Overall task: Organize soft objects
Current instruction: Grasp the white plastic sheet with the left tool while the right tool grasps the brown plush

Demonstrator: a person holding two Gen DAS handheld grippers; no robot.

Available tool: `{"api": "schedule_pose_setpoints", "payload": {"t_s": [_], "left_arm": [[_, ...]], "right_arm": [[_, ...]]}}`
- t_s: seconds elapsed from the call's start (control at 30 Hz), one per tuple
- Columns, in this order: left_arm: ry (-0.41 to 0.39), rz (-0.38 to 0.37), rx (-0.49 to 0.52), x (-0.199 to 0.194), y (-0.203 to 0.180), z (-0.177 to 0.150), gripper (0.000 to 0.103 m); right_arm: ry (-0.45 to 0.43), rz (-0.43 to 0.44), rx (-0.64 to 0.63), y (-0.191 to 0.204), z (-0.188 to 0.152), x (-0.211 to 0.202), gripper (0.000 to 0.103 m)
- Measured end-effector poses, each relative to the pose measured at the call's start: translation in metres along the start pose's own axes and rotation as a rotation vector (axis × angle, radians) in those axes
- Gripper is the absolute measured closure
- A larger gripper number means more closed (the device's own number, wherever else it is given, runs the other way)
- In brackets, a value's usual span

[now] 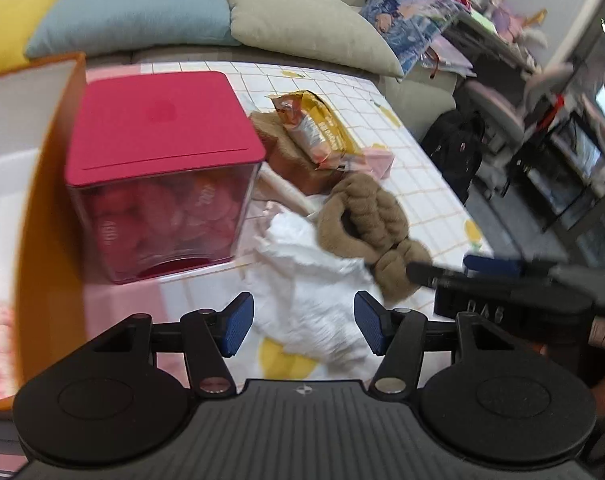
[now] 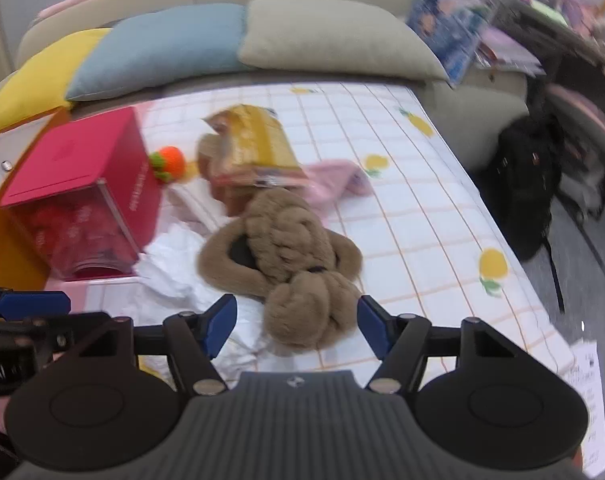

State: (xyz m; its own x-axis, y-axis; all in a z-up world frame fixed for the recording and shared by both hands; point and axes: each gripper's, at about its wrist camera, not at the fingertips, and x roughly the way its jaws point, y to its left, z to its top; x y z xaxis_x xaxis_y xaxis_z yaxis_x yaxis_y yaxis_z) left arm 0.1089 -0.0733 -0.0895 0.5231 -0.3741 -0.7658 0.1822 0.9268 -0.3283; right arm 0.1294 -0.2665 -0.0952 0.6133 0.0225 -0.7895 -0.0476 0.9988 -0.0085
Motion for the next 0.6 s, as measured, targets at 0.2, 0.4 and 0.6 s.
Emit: {"api": "schedule_pose_setpoints", "payload": {"t_s": [0.2,0.4,0.6], "left_arm": [[0.003,0.000,-0.112,0.031,-0.007,0.016,0.019],[0.045,0.057,-0.171,0.064,-0.005,0.024,0.019],[0.060,0.063,-0.178,0.081,-0.002,0.021,0.025]], "right_arm": [[0.051,-0.001,0.067,-0.013,-0.001,0.015,0.040],[0.013,-0.011,0.013,-0.010,0.008,0.030,0.040],[0.066,0.005,0.028,-0.012,0.008,0.054,0.041]]}}
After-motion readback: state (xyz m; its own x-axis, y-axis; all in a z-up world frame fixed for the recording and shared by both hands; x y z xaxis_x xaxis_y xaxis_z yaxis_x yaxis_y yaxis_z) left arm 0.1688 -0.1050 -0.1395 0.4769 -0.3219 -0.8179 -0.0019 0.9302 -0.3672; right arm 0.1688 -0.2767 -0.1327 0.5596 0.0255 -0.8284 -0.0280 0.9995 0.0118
